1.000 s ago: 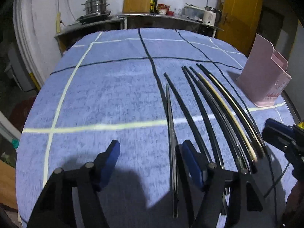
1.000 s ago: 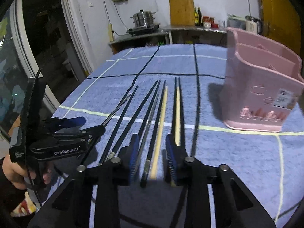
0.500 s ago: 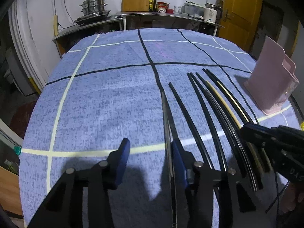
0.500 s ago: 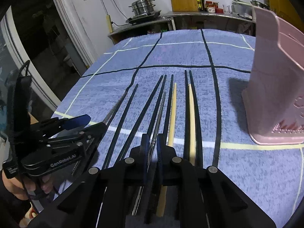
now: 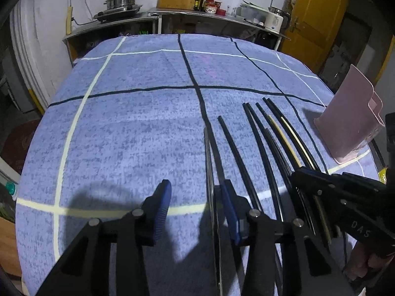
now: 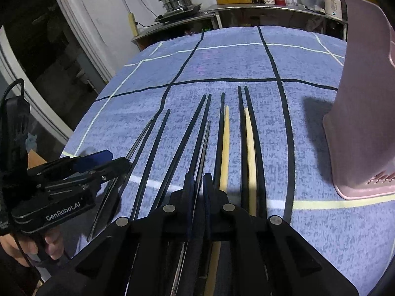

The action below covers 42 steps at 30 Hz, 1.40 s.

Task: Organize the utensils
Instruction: 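Grasp a thin steel chopstick with the left gripper while the right gripper grasps another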

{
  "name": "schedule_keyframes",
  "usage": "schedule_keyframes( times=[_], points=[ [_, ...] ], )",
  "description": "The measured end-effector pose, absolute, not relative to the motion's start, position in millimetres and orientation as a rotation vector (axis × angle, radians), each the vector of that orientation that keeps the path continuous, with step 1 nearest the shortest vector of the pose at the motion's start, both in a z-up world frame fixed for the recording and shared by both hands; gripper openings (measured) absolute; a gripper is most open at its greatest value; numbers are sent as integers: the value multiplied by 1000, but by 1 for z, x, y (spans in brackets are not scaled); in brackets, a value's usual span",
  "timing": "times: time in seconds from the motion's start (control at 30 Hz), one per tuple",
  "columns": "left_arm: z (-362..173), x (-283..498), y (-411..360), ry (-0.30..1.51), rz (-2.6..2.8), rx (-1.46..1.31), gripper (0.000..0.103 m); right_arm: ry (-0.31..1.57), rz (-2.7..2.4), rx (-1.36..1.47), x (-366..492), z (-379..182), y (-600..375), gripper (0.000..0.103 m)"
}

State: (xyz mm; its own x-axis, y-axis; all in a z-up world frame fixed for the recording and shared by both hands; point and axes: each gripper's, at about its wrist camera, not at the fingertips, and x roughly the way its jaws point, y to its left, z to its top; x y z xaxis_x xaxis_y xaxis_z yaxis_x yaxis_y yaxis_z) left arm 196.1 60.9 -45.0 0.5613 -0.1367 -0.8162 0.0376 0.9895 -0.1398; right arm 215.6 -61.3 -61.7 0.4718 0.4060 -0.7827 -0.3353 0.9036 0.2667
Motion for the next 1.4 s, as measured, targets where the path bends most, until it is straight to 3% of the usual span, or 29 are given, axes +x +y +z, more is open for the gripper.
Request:
schedule_keyframes(
  times=[0.17,0.6,0.67,0.73,0.83,1.4],
  points=[
    [-46,203,51,966,-92,-23,38,998,436,92,224,-64,-61,8],
    [-45,214,43,1009,-75,30,38,1031,415,88,243,-64,-54,7],
    [-45,215,42,1011,-83,33,34,1039,413,89,246,-63,-53,7],
    [-44,216,41,1009,-99,38,18,1043,413,70,247,-63,-50,7],
    [-44,216,40,1012,-114,23,7,1048,423,55,247,-62,-49,7],
    [-13,197,47,966,-189,-79,6,982,484,99,226,-33,-65,6]
  ],
)
